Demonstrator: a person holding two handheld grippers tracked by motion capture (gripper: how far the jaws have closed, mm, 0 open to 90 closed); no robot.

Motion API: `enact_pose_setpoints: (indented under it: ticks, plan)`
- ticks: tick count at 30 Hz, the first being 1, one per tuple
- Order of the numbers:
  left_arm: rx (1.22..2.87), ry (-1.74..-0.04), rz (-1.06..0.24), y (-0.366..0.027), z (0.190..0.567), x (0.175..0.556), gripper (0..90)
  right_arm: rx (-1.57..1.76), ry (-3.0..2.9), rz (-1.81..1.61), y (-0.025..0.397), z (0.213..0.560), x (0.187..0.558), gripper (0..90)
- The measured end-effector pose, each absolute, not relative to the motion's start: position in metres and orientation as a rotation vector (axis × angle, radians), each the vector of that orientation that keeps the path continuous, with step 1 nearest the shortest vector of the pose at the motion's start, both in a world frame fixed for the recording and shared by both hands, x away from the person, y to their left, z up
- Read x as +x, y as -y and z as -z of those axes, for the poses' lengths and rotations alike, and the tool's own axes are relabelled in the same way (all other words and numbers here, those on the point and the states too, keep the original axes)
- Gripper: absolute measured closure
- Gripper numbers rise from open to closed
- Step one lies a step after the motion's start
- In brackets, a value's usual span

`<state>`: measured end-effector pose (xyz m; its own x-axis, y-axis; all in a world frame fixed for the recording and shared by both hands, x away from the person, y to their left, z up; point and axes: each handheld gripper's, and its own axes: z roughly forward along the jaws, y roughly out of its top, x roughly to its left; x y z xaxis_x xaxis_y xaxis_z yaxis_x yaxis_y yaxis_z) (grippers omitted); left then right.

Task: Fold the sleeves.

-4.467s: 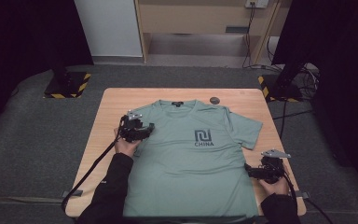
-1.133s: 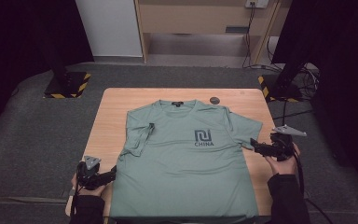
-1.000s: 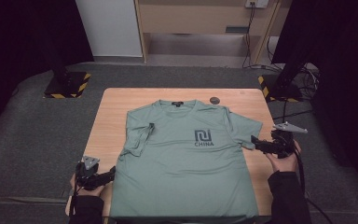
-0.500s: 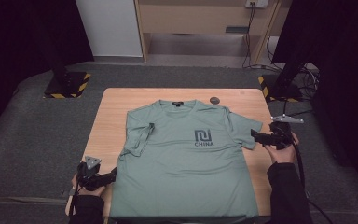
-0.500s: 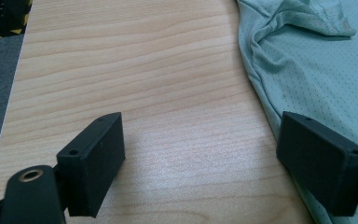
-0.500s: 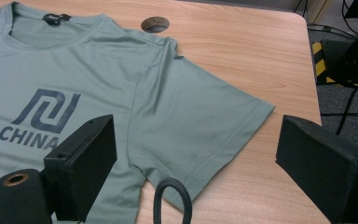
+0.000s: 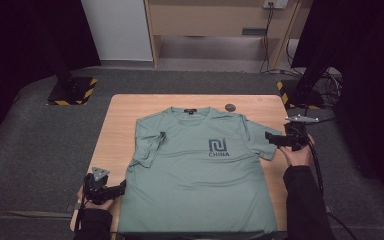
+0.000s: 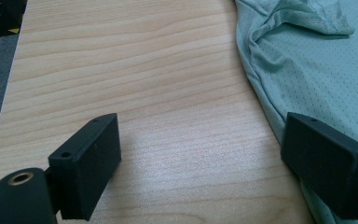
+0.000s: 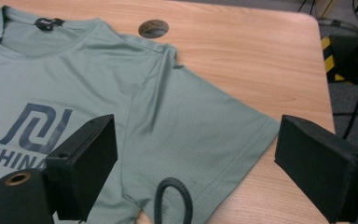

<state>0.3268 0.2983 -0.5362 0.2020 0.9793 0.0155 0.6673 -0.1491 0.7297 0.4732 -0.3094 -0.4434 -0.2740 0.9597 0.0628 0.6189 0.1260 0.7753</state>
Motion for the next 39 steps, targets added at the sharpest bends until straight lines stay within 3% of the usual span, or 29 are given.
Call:
enact_pose_setpoints:
  ticks: [22,39]
  plan:
    - [1.896,-1.533,-0.676,-0.296,0.536,0.329,7.6,1.62,-1.945,-0.977,0.323,0.491,0.522,16.2]
    - [1.896,-1.533,-0.676,-0.296,0.537,0.329,7.5,1.704,-1.921,-0.88,0.348,0.517,0.545,26.2]
